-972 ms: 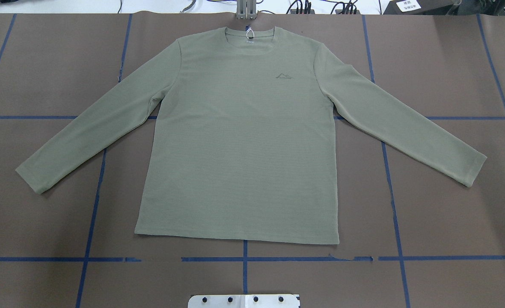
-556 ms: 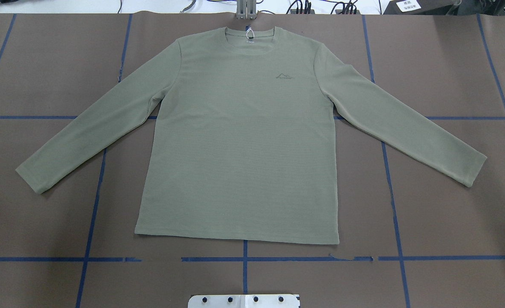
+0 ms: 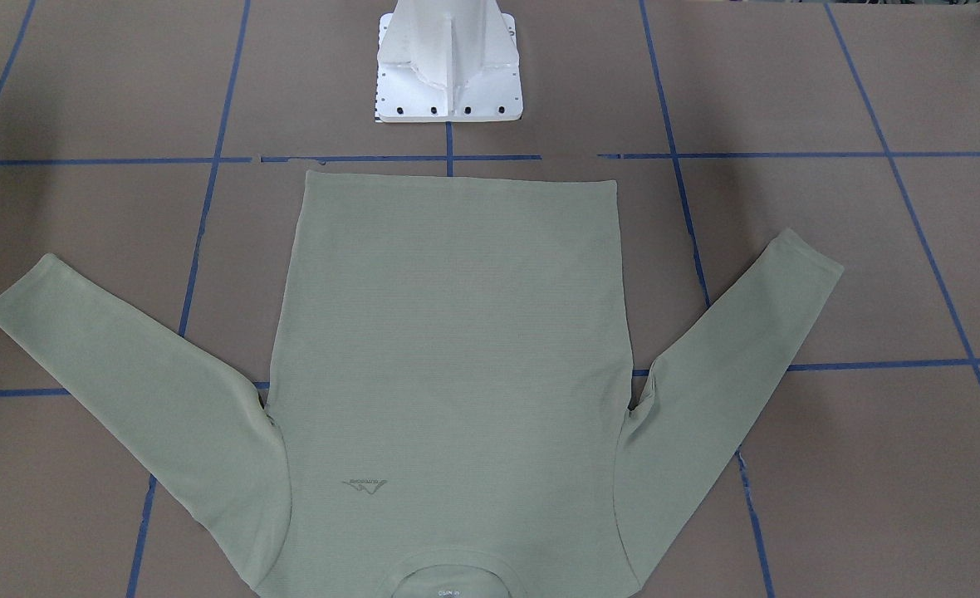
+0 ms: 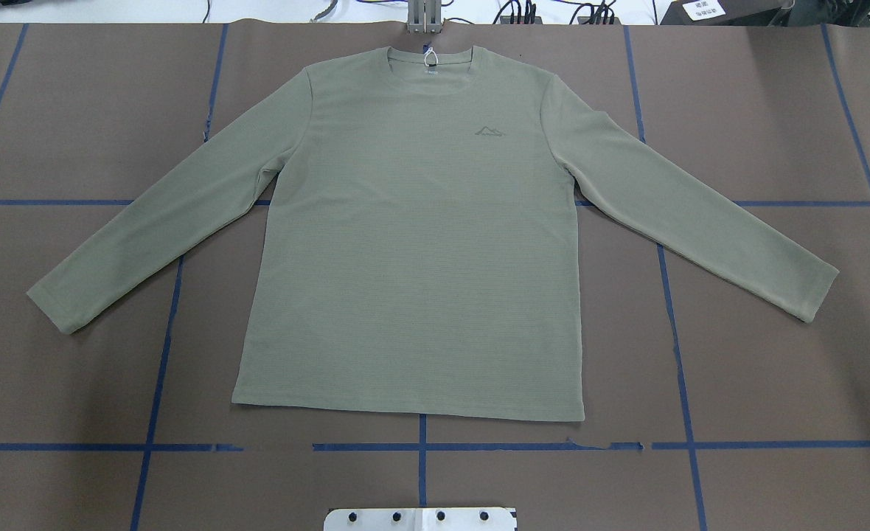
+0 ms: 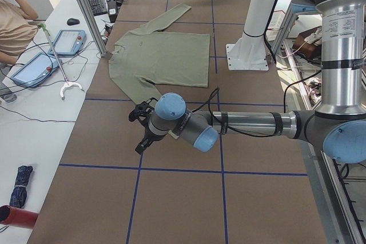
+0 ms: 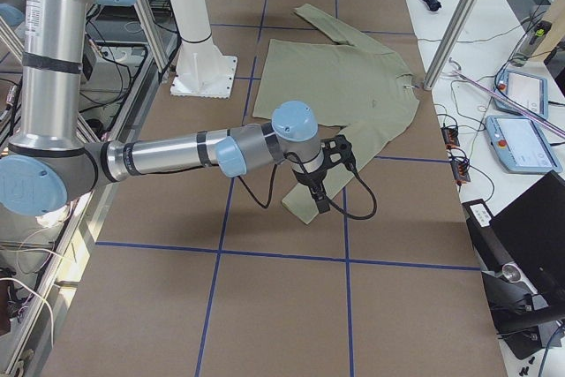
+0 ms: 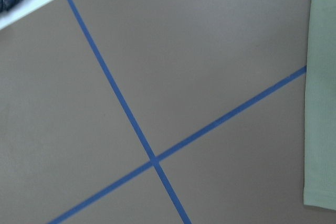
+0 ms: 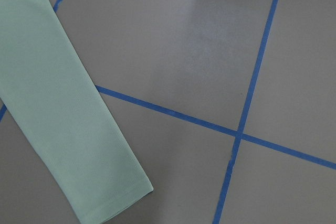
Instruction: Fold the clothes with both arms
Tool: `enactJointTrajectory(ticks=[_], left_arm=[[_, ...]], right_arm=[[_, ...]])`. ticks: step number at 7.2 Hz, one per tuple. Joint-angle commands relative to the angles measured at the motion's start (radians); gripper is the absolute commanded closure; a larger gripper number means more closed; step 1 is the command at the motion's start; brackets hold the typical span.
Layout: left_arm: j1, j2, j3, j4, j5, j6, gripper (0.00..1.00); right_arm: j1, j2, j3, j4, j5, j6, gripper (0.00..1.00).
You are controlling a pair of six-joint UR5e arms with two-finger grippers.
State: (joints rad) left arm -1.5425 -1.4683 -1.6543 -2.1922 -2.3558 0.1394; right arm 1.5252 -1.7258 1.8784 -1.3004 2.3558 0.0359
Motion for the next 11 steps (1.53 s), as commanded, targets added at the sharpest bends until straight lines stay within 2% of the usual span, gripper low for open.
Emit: enactJointTrajectory(ticks=[1,2,3,4,5,6,9,11], left_arm=[[-0.001,0.005,0.011,-0.035,-0.003,0.0,0.0],[-0.001,0.006,0.013,-0.035,-0.005,0.002,0.0],[-0.001,0.008,0.013,-0.035,-0.005,0.002,0.0],[-0.001,0.008,0.011,-0.035,-0.005,0.003,0.0],[-0.001,0.008,0.011,-0.035,-0.005,0.003,0.0],[-0.001,0.008,0.011,-0.035,-0.005,0.003,0.0],[-0.001,0.008,0.01,-0.035,-0.005,0.005,0.0],[-0.001,0.008,0.013,-0.035,-0.005,0.006,0.0]], right_arm=[[-0.066,-0.008,-0.051,0.187,-0.004,0.292,0.0],[-0.126,-0.04,-0.115,0.404,-0.036,0.453,0.02],[-0.178,-0.046,-0.19,0.628,-0.046,0.664,0.08],[-0.256,-0.058,-0.234,0.77,-0.075,0.834,0.23],[-0.349,-0.086,-0.236,0.8,-0.199,0.867,0.23],[-0.403,-0.083,-0.258,0.802,-0.269,0.869,0.23],[-0.442,0.0,-0.364,0.808,-0.286,0.866,0.28],[-0.473,-0.001,-0.372,0.808,-0.29,0.868,0.29]])
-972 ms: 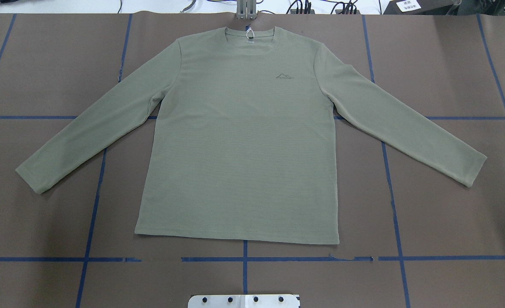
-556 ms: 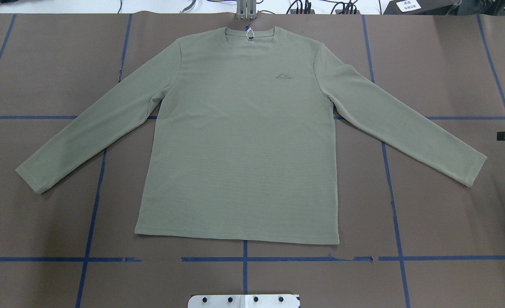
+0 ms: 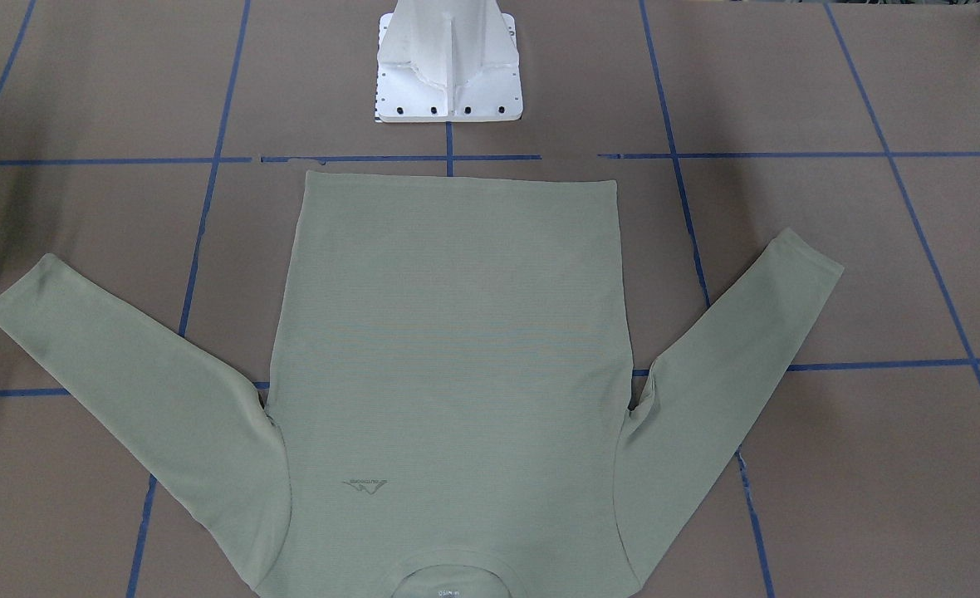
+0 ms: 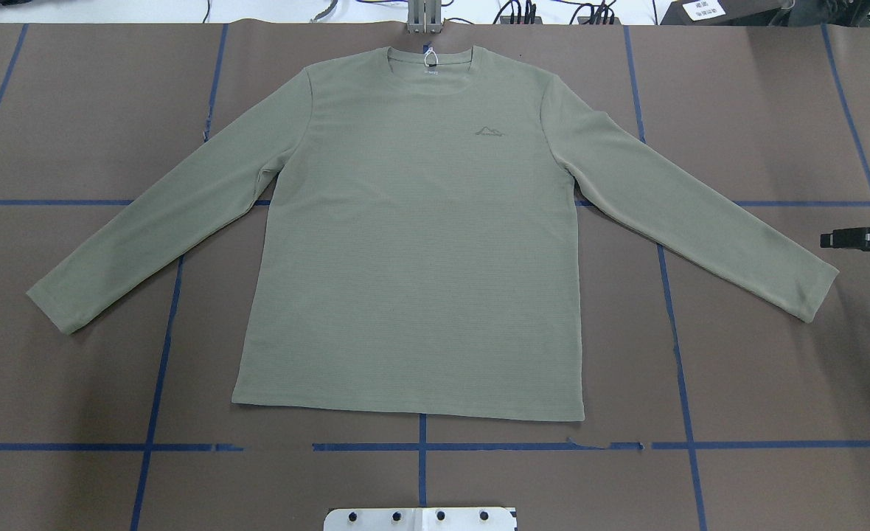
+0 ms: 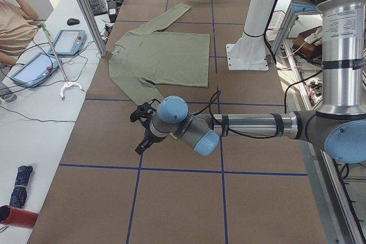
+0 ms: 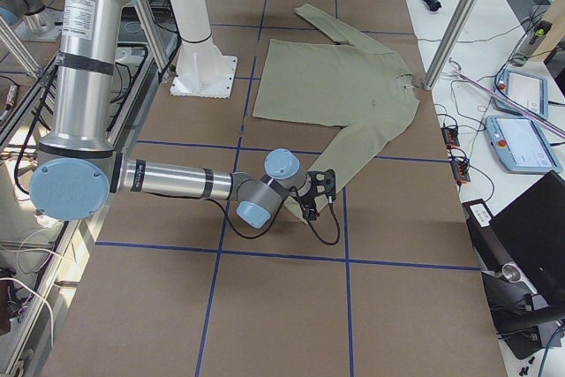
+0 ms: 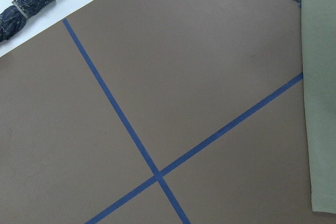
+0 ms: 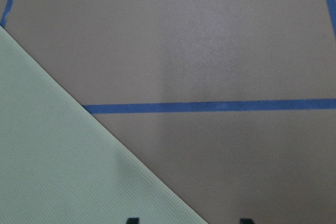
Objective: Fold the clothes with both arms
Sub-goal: 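Move the right gripper to the sleeve cuff nearest it and grasp it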
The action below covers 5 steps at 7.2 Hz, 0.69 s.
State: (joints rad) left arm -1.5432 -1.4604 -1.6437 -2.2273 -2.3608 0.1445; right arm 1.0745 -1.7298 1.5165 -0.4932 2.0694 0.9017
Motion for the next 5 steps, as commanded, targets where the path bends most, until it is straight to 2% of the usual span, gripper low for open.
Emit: enactJointTrajectory(ticks=[1,5], left_arm=[[0.0,0.0,0.002,0.0,0.0,0.0,0.0],[0.0,0.0,0.002,0.0,0.0,0.0,0.0]], right_arm=[[-0.046,-0.005,-0.024,0.001,-0.02,0.002,0.29],[-0.082,-0.01,-0.056,0.002,-0.061,0.002,0.29]])
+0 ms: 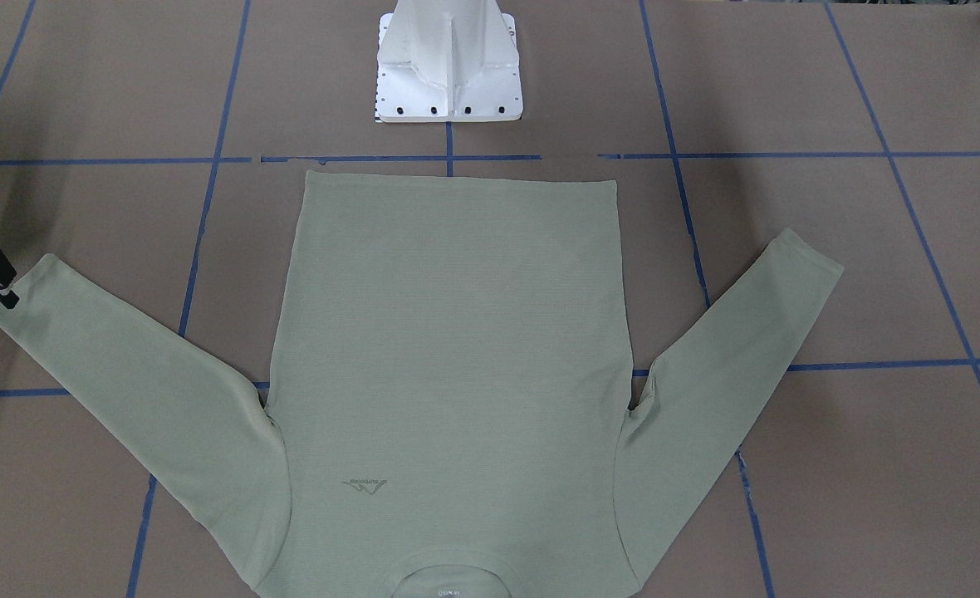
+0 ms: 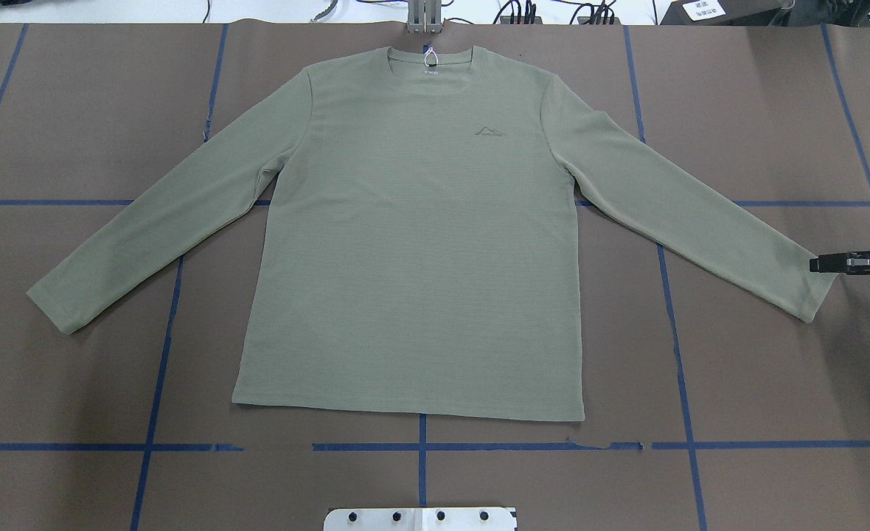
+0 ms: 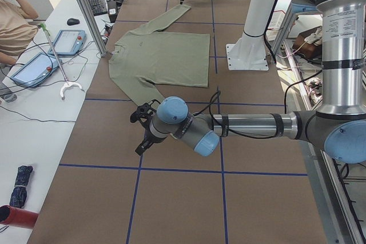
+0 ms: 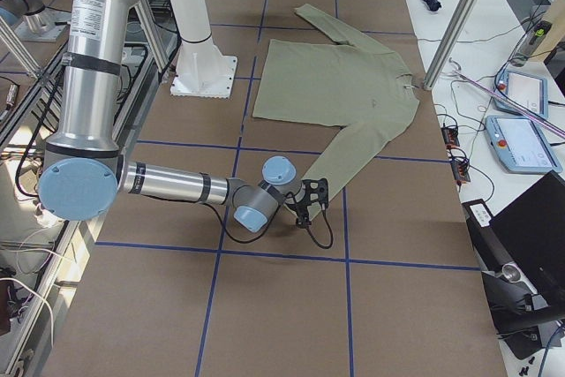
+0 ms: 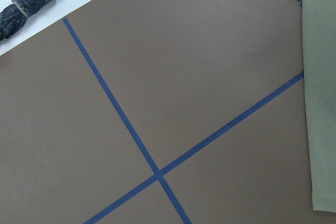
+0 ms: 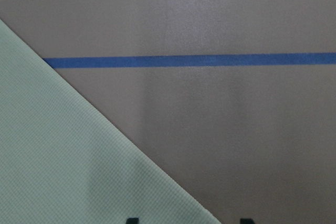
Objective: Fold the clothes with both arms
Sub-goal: 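Move the right gripper to the sleeve cuff nearest it and grasp it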
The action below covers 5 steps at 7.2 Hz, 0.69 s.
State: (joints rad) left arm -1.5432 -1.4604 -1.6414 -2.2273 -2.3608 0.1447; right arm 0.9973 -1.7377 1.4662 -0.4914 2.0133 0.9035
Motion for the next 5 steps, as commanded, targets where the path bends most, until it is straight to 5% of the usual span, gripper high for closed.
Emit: enactJointTrajectory(ticks=[1,3,5], left_arm=[[0.0,0.0,0.0,0.0,0.0,0.001,0.0],[0.0,0.0,-0.001,0.0,0.0,0.001,0.0],[0.0,0.0,-0.001,0.0,0.0,0.003,0.0]], right_arm=[[-0.009,0.0,-0.015,0.001,-0.004,0.0,0.3],[-0.011,0.001,-0.015,0.001,-0.007,0.0,0.34],[-0.011,0.007,-0.015,0.004,-0.005,0.0,0.66]])
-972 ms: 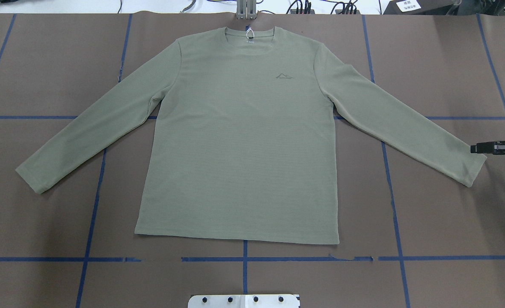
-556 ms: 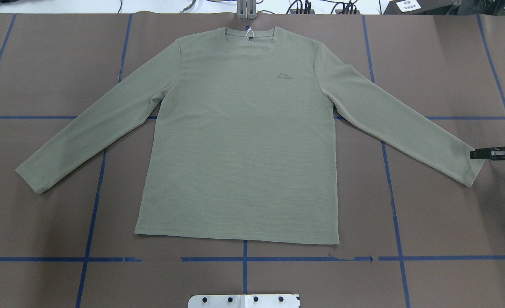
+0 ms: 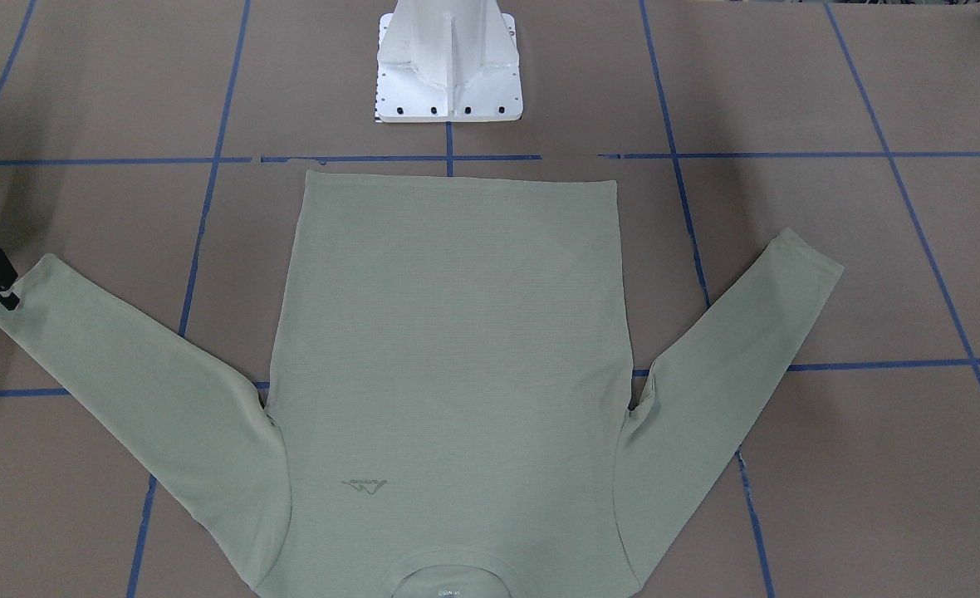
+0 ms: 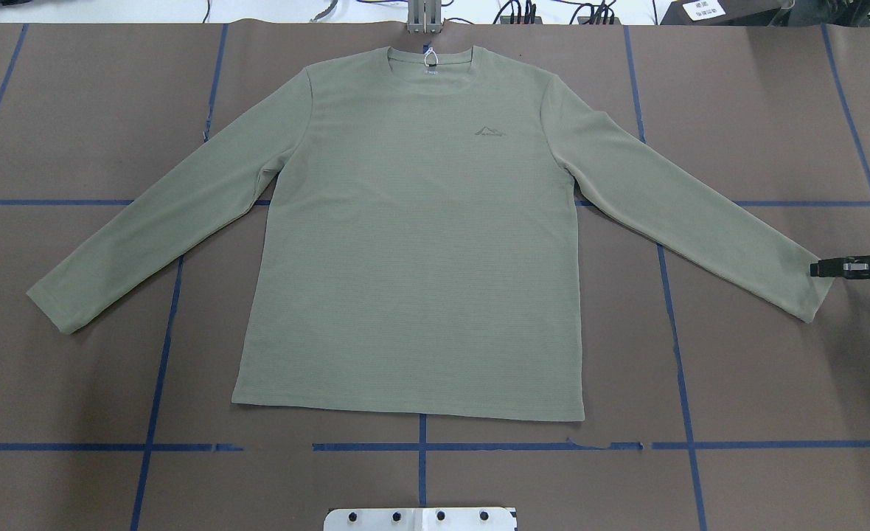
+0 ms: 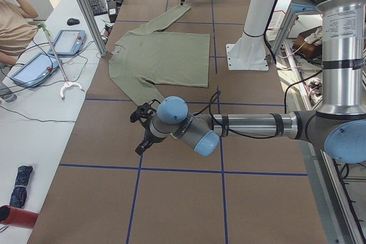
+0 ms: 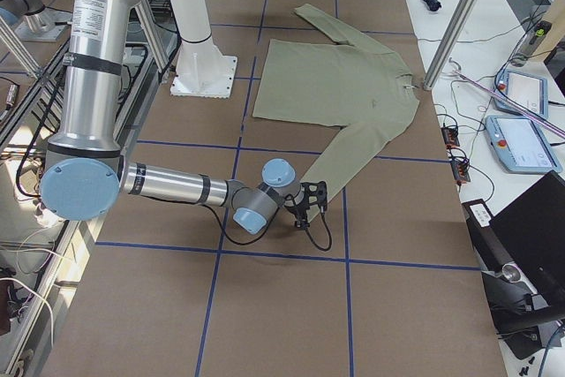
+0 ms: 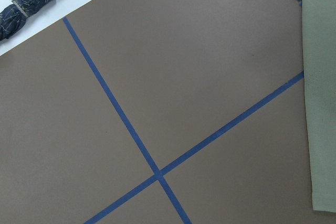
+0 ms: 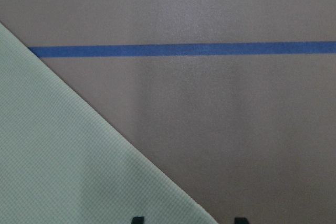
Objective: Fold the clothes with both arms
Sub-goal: 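Move the right gripper to the sleeve cuff nearest it and grasp it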
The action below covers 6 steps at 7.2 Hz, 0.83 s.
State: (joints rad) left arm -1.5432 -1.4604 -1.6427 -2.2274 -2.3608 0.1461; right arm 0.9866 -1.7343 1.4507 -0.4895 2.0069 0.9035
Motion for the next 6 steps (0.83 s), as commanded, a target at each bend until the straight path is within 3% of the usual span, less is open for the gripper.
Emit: enactJointTrajectory(ticks=[1,2,6], left_arm=[[0.0,0.0,-0.002,0.0,0.0,0.001,0.0],[0.0,0.0,0.0,0.0,0.0,0.001,0.0],[0.0,0.0,0.001,0.0,0.0,0.0,0.0]], right_arm=[[0.0,0.005,0.0,0.0,0.001,0.0,0.84],[0.0,0.005,0.0,0.002,0.001,0.002,0.99],[0.003,-0.001,0.013,0.0,0.003,-0.011,1.0]])
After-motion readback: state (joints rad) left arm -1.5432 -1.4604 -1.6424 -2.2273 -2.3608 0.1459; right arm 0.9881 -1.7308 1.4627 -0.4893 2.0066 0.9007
